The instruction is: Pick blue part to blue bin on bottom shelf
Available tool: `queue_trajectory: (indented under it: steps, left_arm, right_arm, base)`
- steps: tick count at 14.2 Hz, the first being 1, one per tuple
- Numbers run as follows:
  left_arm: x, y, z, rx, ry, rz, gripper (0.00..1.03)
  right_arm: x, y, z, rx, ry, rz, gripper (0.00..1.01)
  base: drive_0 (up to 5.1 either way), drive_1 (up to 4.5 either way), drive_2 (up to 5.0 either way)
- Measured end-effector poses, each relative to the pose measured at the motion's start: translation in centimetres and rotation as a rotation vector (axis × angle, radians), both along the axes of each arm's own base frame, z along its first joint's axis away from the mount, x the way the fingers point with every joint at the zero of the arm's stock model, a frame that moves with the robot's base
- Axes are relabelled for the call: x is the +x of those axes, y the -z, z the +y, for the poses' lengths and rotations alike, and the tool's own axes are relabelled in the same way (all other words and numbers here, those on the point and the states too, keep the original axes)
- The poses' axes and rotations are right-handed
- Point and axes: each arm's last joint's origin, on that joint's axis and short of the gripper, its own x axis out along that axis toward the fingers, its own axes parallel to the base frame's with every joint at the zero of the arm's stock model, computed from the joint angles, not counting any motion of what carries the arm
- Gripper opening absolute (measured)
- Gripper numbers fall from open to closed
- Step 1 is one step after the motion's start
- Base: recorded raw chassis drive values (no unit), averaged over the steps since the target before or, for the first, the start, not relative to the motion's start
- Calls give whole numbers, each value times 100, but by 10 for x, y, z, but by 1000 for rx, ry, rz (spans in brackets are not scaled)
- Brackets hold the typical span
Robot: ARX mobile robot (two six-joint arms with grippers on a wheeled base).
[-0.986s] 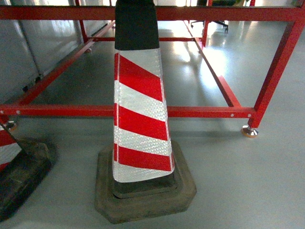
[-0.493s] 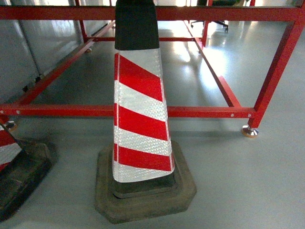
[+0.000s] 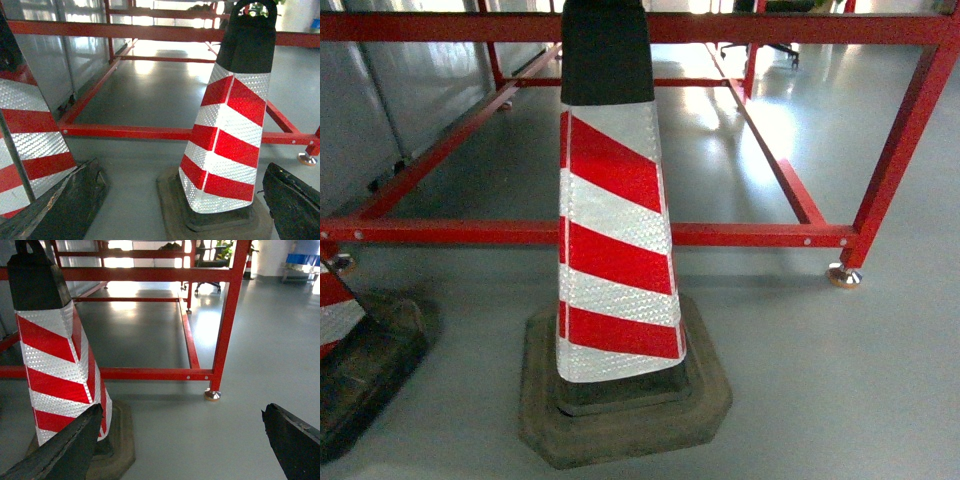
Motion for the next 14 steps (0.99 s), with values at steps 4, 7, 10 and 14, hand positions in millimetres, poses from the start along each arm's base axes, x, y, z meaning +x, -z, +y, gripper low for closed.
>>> queue_trajectory:
  steps: [4,7,10,14]
  left_arm:
    - [0,0,0,0,0,2,98]
    - [0,0,0,0,3,4,98]
    - [0,0,0,3,0,0,98]
    - [0,0,0,3,0,-1,98]
  right_arm:
    - [0,0,0,0,0,2,98]
    - [0,0,0,0,0,2,98]
    - [0,0,0,1,0,1,98]
    - [0,0,0,1,0,0,98]
  base:
    - [0,0,0]
    - [0,0,0]
    - [0,0,0]
    - [0,0,0]
